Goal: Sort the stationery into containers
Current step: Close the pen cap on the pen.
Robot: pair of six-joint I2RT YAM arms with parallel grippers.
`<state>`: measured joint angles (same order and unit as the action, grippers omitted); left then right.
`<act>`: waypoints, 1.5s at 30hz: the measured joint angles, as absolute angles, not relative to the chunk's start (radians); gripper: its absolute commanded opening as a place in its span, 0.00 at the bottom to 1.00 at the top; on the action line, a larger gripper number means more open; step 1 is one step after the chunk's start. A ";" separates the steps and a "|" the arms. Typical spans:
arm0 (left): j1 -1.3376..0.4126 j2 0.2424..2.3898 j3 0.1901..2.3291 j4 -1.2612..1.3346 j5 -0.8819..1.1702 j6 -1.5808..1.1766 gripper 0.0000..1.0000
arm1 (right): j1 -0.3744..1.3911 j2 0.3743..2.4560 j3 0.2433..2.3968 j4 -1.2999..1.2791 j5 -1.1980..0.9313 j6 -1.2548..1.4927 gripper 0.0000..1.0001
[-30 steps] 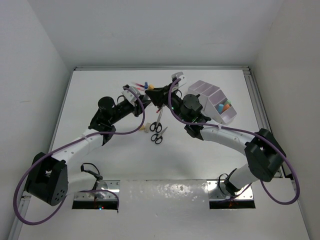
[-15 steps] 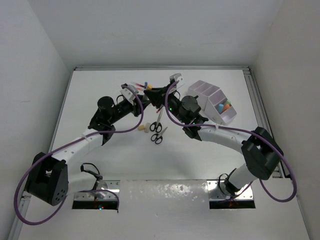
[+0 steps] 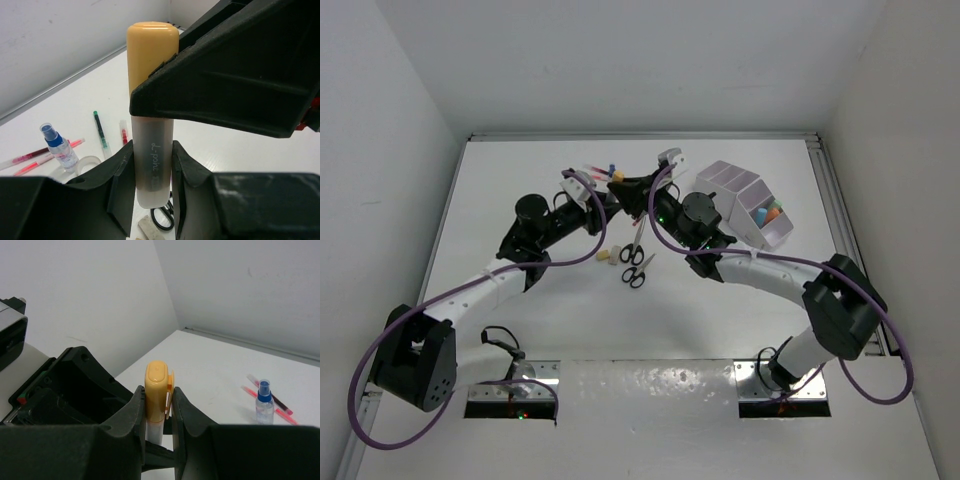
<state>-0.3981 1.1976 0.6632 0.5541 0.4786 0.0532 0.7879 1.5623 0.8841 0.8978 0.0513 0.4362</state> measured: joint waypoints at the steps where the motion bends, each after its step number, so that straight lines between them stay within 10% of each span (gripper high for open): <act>1: -0.398 1.198 0.659 0.557 0.483 0.056 0.00 | 0.788 1.555 0.885 0.877 0.049 0.434 0.03; 27: -0.406 1.140 0.652 0.685 0.593 0.073 0.00 | 0.803 1.388 0.971 0.509 -0.003 0.318 0.57; 45: -0.408 1.116 0.653 0.759 0.594 0.073 0.00 | 0.788 1.298 1.117 0.339 -0.034 0.242 0.62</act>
